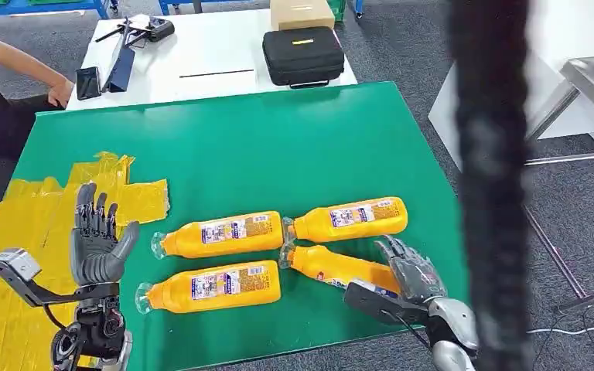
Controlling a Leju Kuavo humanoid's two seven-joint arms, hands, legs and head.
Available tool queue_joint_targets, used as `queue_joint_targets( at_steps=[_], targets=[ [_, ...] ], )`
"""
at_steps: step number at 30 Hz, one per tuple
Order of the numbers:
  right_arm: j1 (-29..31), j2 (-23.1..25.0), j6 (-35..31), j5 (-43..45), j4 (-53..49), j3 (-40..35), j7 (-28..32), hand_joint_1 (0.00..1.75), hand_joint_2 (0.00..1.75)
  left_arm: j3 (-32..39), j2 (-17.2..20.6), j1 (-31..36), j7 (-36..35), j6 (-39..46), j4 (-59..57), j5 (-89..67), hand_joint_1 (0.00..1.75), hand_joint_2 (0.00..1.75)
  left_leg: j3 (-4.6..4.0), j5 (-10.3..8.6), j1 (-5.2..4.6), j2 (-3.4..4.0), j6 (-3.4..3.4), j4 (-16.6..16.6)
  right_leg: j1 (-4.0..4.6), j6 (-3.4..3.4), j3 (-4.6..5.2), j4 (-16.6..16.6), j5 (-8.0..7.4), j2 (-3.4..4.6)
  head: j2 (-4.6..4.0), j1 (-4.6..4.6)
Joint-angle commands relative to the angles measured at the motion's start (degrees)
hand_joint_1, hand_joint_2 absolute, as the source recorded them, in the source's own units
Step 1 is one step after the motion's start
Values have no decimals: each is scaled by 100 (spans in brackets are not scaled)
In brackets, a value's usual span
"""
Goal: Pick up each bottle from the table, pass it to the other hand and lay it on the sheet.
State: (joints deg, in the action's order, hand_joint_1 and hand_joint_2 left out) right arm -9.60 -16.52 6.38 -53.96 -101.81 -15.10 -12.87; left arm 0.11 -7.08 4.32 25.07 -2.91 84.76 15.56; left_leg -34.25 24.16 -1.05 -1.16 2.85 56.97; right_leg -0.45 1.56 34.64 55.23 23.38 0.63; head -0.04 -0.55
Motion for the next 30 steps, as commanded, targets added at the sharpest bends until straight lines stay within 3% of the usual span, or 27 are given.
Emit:
queue_joint_targets(
  at_steps=[1,10,11,12,13,30],
  targets=[
    [-58,-37,487,-6,98,37,-303,0,175,121,-43,286,-107,-65,-302,34,0,175,17,7,6,3,-20,2,6,-4,-20,-1,7,-8,0,0],
    [-133,-143,670,109,194,-71,-353,0,175,120,-26,287,-126,-67,-327,33,0,175,19,5,5,5,-16,-3,5,-4,-20,-5,5,-5,0,0],
    [-156,-198,819,322,276,-130,-311,30,175,116,-17,282,-128,-69,-351,34,0,175,29,12,8,7,-23,0,9,-5,-31,-5,10,-7,0,0],
    [-175,-221,860,412,354,-181,-294,157,175,110,-12,290,-128,-66,-383,33,0,175,24,9,8,5,-19,-1,8,-4,-26,-6,8,-7,0,0],
    [-177,-249,902,445,459,-253,-289,175,175,101,-13,292,-128,-72,-408,37,0,175,21,4,5,1,-15,-5,5,-3,-23,-8,5,-8,0,0],
    [125,-153,1011,708,1300,-516,-303,175,175,83,-13,168,-126,-97,-306,28,0,175,61,10,12,26,-25,-8,14,-6,-55,-16,1,2,0,-2]
  ],
)
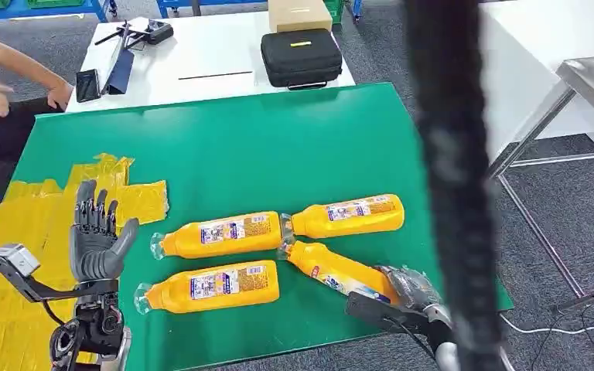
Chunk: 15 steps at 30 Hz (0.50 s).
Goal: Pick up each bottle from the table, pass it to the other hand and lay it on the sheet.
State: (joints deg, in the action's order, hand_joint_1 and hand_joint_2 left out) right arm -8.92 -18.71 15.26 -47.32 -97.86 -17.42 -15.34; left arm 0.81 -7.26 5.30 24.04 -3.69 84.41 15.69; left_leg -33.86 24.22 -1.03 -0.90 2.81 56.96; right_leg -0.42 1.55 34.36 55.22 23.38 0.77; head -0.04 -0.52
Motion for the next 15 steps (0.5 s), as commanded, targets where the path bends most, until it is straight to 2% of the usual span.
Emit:
queue_joint_targets(
  at_steps=[1,7,9,10,13,15],
  targets=[
    [20,71,75,50,882,-254,-75,175,175,13,-3,53,-23,-17,-260,11,0,175,23,2,10,0,-16,-7,10,-4,-27,-13,1,-8,0,0],
    [-212,372,-403,285,325,318,56,175,175,71,-7,-83,-11,-37,-99,31,0,175,36,6,7,-1,-21,-5,6,-5,-35,-8,2,-3,0,-2],
    [-345,544,-698,1347,-179,937,1013,175,175,143,14,-121,24,-67,-78,38,0,175,37,13,13,0,-39,1,13,-10,-39,-5,9,-12,0,-2],
    [-420,709,-766,2034,-520,1479,1644,175,175,209,18,-141,77,-94,-75,59,0,175,28,7,2,-1,-22,-1,2,-6,-27,1,5,-4,0,0],
    [-626,1337,-612,2975,-1386,2847,2781,175,175,390,-7,-328,213,-168,88,159,0,175,15,10,-2,-2,-24,6,-3,-7,-14,12,10,-5,0,-2],
    [-747,1817,-456,3537,-1759,3552,3259,175,175,451,-48,-504,288,-202,264,167,0,175,-4,5,-3,-1,-18,4,-6,-6,-2,13,10,-4,0,-6]
  ],
)
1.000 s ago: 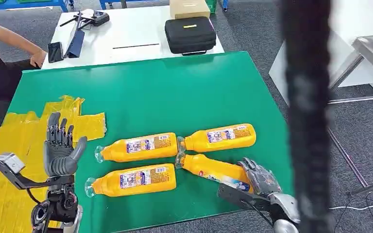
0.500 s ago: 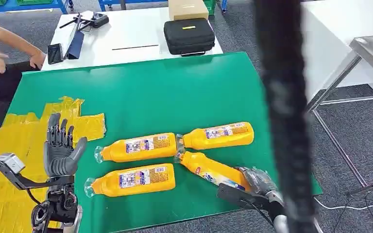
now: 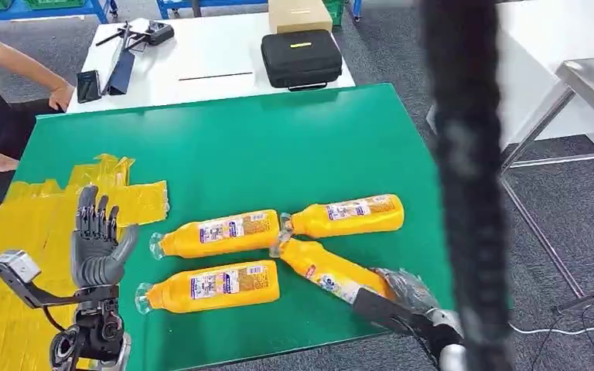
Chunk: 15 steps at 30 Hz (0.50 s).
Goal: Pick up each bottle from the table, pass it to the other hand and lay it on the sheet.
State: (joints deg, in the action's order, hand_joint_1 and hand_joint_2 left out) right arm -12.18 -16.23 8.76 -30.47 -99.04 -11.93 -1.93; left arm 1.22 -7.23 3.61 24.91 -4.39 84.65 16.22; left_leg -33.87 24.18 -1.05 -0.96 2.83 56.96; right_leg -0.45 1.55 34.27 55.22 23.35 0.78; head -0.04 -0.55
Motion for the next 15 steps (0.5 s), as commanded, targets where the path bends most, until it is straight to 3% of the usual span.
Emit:
queue_joint_targets(
  at_steps=[1,3,11,13,15],
  targets=[
    [-466,1828,219,1912,-1807,3285,2078,175,175,433,-77,-425,200,-131,353,117,0,175,2,16,2,5,-26,7,2,-8,3,13,19,-9,0,-4],
    [-505,2110,288,1999,-1922,3524,2225,175,175,404,-109,-424,197,-165,412,114,0,175,1,8,3,-9,-16,2,4,-4,2,4,14,-18,0,0],
    [-274,2186,460,2029,-1420,3126,2370,175,175,141,-102,-36,104,-377,-16,236,0,175,-4,17,7,-6,-31,-1,7,-8,4,-2,17,-15,0,0],
    [215,1968,475,2165,-700,2501,2215,175,175,-55,-114,162,-17,-607,-233,496,0,175,-7,13,8,0,-26,-3,7,-7,10,-7,9,-7,0,0],
    [1069,1759,284,2093,348,1842,2098,175,175,-273,-105,323,-171,-860,-423,843,0,175,4,12,13,27,-30,-8,12,-7,2,-18,-3,17,0,0]
  ],
)
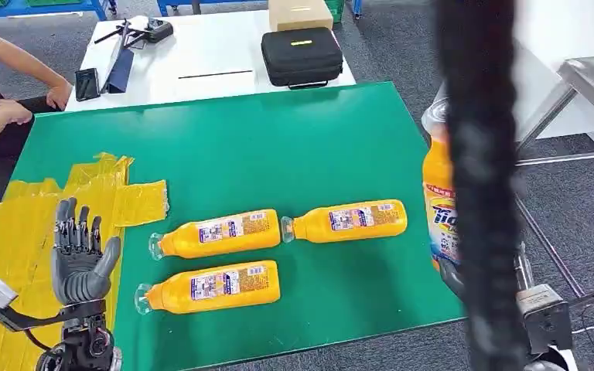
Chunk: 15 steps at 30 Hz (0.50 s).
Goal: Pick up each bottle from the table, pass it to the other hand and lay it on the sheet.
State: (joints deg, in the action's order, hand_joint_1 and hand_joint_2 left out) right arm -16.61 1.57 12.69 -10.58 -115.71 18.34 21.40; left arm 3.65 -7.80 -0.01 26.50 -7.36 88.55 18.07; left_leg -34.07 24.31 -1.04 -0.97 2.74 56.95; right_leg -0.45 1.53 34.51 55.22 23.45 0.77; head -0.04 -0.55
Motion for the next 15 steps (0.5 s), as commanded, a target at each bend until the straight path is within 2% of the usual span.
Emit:
queue_joint_targets(
  at_steps=[1,4,5,6,7,8,10,11,12,13,15],
  targets=[
    [1989,-72,-367,0,2581,-1495,-209,175,175,-616,-45,754,-330,-573,-892,719,0,175,16,-3,11,31,-13,-8,11,-3,-18,-19,-16,25,0,0],
    [3624,-49,-1198,-432,4420,-2514,-209,175,175,-917,-28,1093,-609,-855,-1270,1340,0,175,29,-4,17,110,-22,-11,17,-8,-24,-30,-46,92,0,-2],
    [4110,21,-1488,-432,5001,-2827,-138,175,175,-1013,-14,1211,-663,-883,-1389,1533,0,175,10,-10,14,89,-8,-7,15,-19,-7,-20,-49,76,0,4],
    [4580,101,-1861,-717,5492,-3193,-82,175,175,-1075,5,1326,-732,-969,-1496,1813,0,175,19,-11,12,122,-13,-8,13,-21,-8,-20,-58,102,0,-2],
    [4860,223,-2005,-724,5792,-3330,-139,175,175,-1125,30,1395,-742,-942,-1544,1859,0,175,1,-23,8,109,-3,-5,9,-11,5,-11,-59,86,0,-2],
    [4972,255,-2098,-673,5906,-3437,-167,175,175,-1153,50,1416,-741,-912,-1546,1892,0,175,6,-29,9,150,-17,-1,9,-22,19,-8,-80,121,0,0],
    [5291,515,-2248,-933,6144,-3675,-336,175,175,-1173,66,1457,-805,-980,-1550,2081,0,175,-1,-45,14,155,-34,8,15,-19,27,1,-88,115,0,7],
    [5301,538,-2263,-944,6146,-3686,-358,175,175,-1174,68,1456,-806,-979,-1547,2083,0,175,-26,-65,3,103,-10,-1,4,-20,41,1,-86,80,0,0],
    [5366,602,-2305,-1101,6179,-3810,-423,175,175,-1195,84,1465,-844,-1014,-1543,2138,0,175,-13,-57,12,128,-36,6,12,-29,35,9,-86,95,0,-4],
    [5391,646,-2331,-1128,6186,-3829,-460,175,175,-1199,86,1470,-845,-1013,-1543,2139,0,175,-28,-76,6,88,-16,-1,6,-14,46,2,-86,63,0,2],
    [5497,774,-2344,-1266,6294,-3993,-501,175,175,-1236,90,1512,-869,-1002,-1590,2152,0,175,-23,-71,14,81,-24,3,10,-15,40,7,-79,61,0,-2]
  ],
)
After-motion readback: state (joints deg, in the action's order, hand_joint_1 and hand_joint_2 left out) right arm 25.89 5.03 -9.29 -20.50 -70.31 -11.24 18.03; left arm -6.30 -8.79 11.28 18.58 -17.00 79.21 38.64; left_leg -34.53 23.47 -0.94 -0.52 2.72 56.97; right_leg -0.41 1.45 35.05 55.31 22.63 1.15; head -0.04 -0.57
